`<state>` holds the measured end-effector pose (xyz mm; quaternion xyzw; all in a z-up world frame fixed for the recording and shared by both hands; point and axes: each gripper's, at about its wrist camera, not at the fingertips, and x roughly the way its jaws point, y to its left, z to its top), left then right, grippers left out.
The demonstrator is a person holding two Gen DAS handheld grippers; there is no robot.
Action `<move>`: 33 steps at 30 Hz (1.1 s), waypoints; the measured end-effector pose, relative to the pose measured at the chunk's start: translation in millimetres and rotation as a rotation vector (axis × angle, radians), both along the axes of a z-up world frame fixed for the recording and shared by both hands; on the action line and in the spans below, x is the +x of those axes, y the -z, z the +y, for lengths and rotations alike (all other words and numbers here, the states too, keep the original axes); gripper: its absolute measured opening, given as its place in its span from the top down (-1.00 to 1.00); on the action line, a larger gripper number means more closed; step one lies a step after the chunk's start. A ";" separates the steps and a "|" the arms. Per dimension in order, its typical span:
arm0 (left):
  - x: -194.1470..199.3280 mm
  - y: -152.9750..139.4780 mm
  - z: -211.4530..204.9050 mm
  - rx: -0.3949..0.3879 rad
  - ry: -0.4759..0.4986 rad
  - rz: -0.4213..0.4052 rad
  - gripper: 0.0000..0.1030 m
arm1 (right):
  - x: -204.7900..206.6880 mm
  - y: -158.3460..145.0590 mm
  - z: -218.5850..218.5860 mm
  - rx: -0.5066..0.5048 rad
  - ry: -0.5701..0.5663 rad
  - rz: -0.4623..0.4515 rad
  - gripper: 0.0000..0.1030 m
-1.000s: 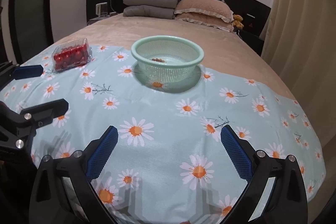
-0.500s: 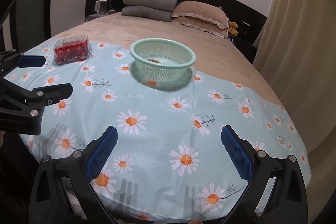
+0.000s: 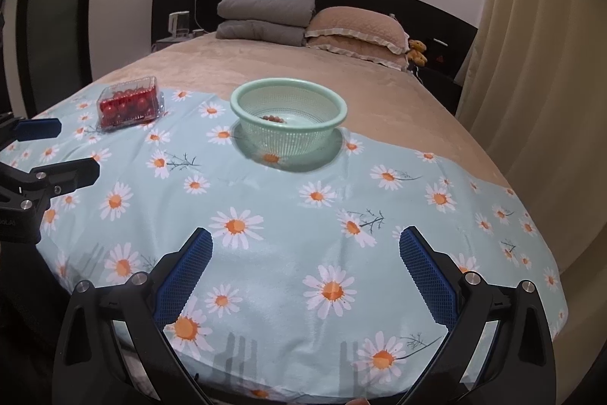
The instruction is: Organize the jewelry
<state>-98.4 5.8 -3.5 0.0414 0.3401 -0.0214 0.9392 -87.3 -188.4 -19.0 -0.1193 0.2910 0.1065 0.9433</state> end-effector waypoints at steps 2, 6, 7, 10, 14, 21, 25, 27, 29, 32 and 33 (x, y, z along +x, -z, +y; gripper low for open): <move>-2.4 -0.8 0.9 0.008 -0.012 0.004 -0.89 | 0.2 0.5 0.6 -0.005 -0.003 0.008 -0.84; -3.6 -0.1 4.3 -0.006 -0.030 0.026 -0.89 | -1.9 1.8 -0.5 -0.011 -0.008 0.019 -0.84; -4.1 0.2 4.8 -0.008 -0.032 0.029 -0.89 | -2.1 2.1 -1.1 -0.011 -0.009 0.022 -0.84; -6.7 0.9 4.9 0.000 -0.034 0.034 -0.89 | -4.1 2.2 -3.1 -0.011 -0.008 0.021 -0.84; -10.9 0.9 5.4 0.004 -0.037 0.035 -0.89 | -6.6 1.6 -5.2 -0.011 -0.002 0.021 -0.84; -18.7 -0.5 6.6 0.012 -0.051 0.035 -0.89 | -12.4 -0.5 -7.5 -0.015 0.001 0.018 -0.84; -24.5 -2.7 6.1 0.033 -0.053 0.020 -0.89 | -14.4 0.7 -7.3 -0.022 -0.003 0.029 -0.84; -26.9 -3.1 6.2 0.036 -0.052 0.016 -0.89 | -15.8 1.1 -7.0 -0.024 -0.002 0.031 -0.84; -28.7 -2.3 5.2 0.038 -0.051 0.015 -0.89 | -16.8 2.4 -6.6 -0.018 -0.002 0.037 -0.84; -30.6 0.4 4.0 0.054 -0.054 0.024 -0.89 | -19.1 4.8 -5.6 -0.022 -0.005 0.043 -0.85; -31.6 0.5 3.9 0.054 -0.054 0.022 -0.89 | -19.5 5.2 -5.4 -0.021 -0.008 0.046 -0.84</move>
